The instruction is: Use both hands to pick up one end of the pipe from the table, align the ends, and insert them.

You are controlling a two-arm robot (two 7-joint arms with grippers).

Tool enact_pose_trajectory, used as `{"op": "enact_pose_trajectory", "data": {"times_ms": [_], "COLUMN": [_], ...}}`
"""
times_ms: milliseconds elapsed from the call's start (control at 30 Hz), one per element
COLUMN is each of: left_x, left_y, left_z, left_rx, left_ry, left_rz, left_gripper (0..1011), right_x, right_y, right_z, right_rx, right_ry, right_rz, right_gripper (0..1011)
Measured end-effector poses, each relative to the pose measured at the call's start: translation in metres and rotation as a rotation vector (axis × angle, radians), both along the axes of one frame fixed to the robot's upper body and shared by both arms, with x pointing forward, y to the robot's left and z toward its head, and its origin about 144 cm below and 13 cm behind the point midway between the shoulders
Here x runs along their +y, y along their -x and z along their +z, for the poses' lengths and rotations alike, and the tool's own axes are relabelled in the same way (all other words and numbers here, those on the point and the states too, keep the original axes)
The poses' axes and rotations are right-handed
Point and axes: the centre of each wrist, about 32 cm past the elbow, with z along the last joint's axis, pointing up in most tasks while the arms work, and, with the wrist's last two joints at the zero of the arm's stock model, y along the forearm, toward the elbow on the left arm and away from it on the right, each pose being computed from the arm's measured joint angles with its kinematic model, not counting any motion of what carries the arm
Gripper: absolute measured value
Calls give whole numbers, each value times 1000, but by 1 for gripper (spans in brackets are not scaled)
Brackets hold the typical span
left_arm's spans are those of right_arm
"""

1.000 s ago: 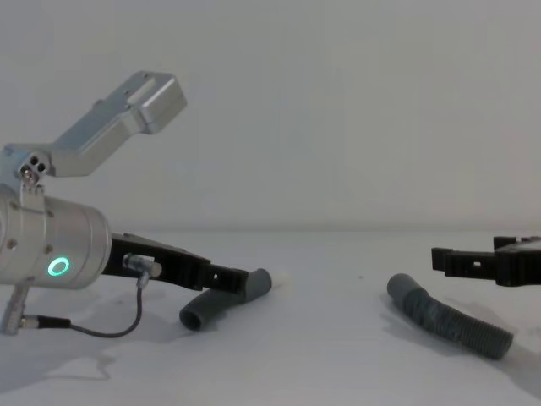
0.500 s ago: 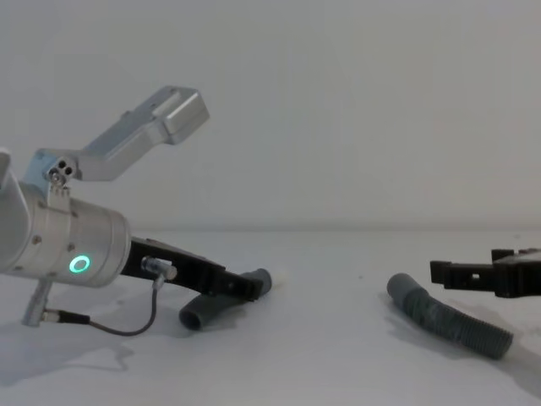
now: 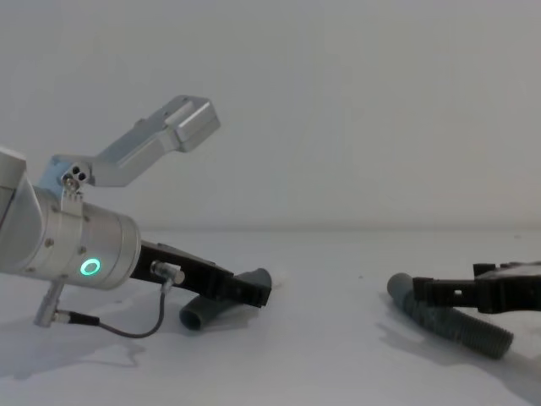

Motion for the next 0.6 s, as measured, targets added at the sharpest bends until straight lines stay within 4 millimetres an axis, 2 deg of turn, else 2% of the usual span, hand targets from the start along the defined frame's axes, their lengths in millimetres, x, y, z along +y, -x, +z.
{"op": "enact_pose_trajectory", "data": {"times_ms": [600], "left_x": [0], "left_y": [-2], "left_z": [-3], "left_rx": [3], "left_ry": [-9], "left_rz": [-14], "left_gripper": [1000], "right_x": [10], "right_y": [-5], "right_z": [-9], "right_rx": [25], "right_ry": [22], "right_rz": [13], "right_gripper": [1001]}}
